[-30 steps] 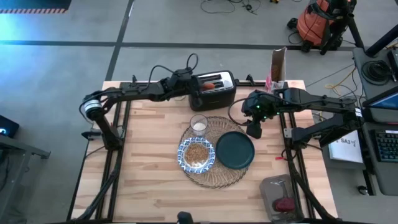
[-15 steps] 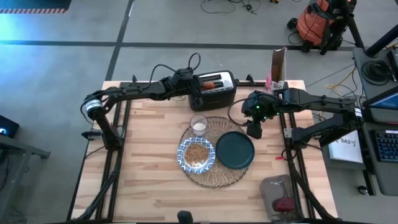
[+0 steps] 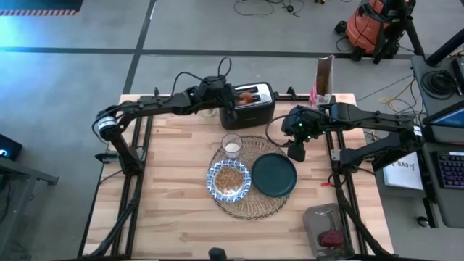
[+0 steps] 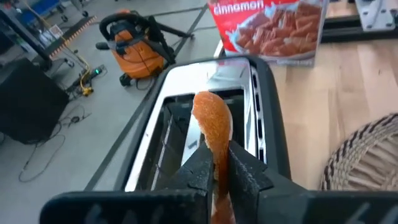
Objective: Arrange a breakfast setting
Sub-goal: Put the bagel on the blue plate, then put the apple on the top of the brown place mat
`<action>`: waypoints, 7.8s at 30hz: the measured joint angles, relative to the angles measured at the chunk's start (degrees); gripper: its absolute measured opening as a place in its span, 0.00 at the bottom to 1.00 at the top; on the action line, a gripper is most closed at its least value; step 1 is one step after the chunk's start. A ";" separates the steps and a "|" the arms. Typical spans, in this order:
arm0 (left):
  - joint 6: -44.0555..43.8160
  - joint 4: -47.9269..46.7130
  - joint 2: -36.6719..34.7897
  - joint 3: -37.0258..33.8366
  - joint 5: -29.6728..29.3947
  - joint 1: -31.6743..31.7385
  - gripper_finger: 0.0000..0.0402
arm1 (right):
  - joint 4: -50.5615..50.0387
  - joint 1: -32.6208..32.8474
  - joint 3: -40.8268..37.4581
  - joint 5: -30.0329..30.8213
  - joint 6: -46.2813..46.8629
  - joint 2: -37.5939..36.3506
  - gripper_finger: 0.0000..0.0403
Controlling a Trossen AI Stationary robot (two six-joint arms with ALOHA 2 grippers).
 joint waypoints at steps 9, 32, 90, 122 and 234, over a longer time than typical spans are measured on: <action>1.94 -3.60 -6.30 0.69 5.73 0.00 0.03 | 0.03 0.00 0.00 0.04 -0.07 0.00 0.48; -7.02 -1.42 -9.83 0.01 19.90 -14.41 0.03 | 11.67 0.00 0.00 -6.54 -3.69 0.00 0.48; -12.94 4.86 -8.24 0.01 21.10 -17.84 0.37 | 21.98 -0.02 0.00 -9.85 -8.32 0.11 0.07; -16.52 -12.02 -9.10 0.01 10.95 -33.92 0.40 | 18.49 3.90 -20.28 -12.56 6.89 0.04 0.07; -0.38 20.15 -54.46 -50.63 5.74 -34.21 0.24 | 6.33 52.17 -13.69 -33.06 90.45 11.04 0.65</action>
